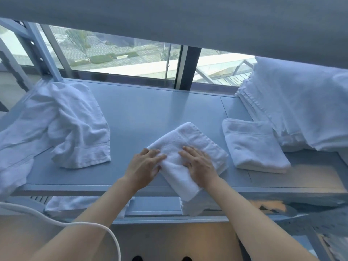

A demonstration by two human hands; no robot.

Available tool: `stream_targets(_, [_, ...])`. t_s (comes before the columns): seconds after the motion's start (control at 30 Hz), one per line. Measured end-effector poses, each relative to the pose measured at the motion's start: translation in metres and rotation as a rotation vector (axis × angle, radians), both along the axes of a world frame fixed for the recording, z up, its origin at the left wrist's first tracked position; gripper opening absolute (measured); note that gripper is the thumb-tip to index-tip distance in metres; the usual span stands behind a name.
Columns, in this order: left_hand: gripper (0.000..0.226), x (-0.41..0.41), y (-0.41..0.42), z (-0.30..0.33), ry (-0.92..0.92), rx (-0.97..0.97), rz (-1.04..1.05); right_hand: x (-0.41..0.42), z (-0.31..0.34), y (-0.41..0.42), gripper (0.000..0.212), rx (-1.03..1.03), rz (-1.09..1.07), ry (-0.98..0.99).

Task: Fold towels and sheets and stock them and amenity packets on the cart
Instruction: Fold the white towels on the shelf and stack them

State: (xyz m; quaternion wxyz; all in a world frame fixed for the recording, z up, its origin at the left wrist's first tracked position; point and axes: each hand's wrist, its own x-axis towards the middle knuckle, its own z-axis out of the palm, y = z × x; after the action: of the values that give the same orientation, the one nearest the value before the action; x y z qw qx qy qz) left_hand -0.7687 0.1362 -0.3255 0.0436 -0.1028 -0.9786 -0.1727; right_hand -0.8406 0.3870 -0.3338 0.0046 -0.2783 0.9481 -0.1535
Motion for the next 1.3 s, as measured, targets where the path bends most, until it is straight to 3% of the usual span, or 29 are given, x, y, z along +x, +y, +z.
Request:
stream_targets(0.1, [0.030, 0.009, 0.029, 0.008, 0.080, -0.049, 0.033, -0.013, 0.010, 0.008, 0.045, 0.061, -0.064, 0.052])
stream_targets(0.17, [0.016, 0.018, 0.048, 0.006, 0.134, -0.081, 0.022, -0.010, 0.013, 0.014, 0.042, -0.019, -0.056, 0.087])
stream_targets(0.3, [0.038, 0.033, 0.061, -0.012, 0.245, -0.083, -0.061, 0.020, 0.004, 0.026, 0.047, -0.125, 0.061, 0.063])
stream_targets(0.4, [0.062, 0.036, 0.052, -0.026, 0.208, -0.111, -0.119, 0.042, -0.012, 0.036, 0.058, -0.022, 0.091, 0.061])
stream_targets(0.67, [0.056, 0.034, 0.028, -0.029, -0.008, 0.094, -0.159, 0.044, -0.018, 0.040, 0.060, 0.047, 0.051, 0.015])
stream_targets(0.77, [0.044, 0.032, 0.030, -0.019, -0.031, 0.350, -0.041, 0.045, -0.011, 0.037, 0.059, -0.036, -0.043, -0.050])
stream_targets(0.83, [0.031, 0.028, 0.029, -0.014, 0.035, 0.429, 0.139, 0.040, -0.004, 0.035, 0.059, -0.066, -0.241, -0.053])
stream_targets(0.93, [0.052, 0.018, 0.033, -0.004, -0.048, 0.394, 0.341, 0.027, 0.011, 0.028, 0.076, 0.011, -0.504, -0.196])
stream_targets(1.03, [0.071, 0.008, 0.045, -0.002, -0.188, 0.361, 0.408, 0.016, 0.021, 0.017, 0.089, 0.045, -0.521, -0.262])
stream_targets(1.2, [0.076, -0.005, 0.052, -0.003, -0.248, 0.420, 0.470, 0.001, 0.031, 0.019, 0.108, -0.068, -0.663, -0.430])
stream_targets(1.3, [0.072, -0.002, 0.051, -0.007, -0.220, 0.453, 0.457, -0.003, 0.031, 0.029, 0.099, -0.133, -0.660, -0.472])
